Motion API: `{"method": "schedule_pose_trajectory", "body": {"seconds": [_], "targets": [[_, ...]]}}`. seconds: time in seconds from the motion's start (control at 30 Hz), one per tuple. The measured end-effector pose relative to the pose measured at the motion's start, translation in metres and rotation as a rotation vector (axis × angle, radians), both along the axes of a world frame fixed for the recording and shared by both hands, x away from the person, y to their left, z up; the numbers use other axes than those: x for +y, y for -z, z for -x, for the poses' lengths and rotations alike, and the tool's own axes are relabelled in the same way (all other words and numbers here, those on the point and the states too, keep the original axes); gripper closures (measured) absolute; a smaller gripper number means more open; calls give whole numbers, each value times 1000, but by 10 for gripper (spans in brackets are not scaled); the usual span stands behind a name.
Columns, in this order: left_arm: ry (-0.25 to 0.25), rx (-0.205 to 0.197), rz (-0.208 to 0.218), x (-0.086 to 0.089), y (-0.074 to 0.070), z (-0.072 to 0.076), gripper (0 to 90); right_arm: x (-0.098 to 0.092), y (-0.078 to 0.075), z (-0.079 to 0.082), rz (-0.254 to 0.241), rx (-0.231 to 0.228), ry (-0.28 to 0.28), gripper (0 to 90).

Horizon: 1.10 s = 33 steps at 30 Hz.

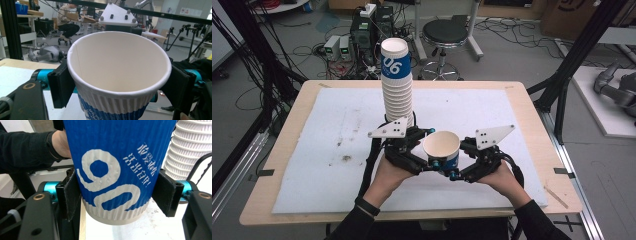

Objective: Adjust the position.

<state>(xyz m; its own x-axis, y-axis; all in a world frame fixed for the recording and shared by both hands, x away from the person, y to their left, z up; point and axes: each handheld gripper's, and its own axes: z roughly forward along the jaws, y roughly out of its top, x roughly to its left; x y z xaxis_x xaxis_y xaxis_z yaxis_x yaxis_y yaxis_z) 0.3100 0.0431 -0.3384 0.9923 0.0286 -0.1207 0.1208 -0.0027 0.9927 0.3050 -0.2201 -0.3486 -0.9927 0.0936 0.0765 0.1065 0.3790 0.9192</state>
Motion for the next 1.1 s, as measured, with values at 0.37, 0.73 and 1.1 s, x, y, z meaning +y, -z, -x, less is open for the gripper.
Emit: {"method": "schedule_pose_trajectory", "body": {"seconds": [0.37,0.73,1.1], "targets": [[-36,-53,-117,-1,-8,3,222,-1,2,1,5,-5,39,218],[-62,-58,-166,0,-14,5,229,11,15,4,-49,7,59,220],[-54,-44,-148,-4,-13,6,183,14,19,4,-57,-5,60,295]]}}
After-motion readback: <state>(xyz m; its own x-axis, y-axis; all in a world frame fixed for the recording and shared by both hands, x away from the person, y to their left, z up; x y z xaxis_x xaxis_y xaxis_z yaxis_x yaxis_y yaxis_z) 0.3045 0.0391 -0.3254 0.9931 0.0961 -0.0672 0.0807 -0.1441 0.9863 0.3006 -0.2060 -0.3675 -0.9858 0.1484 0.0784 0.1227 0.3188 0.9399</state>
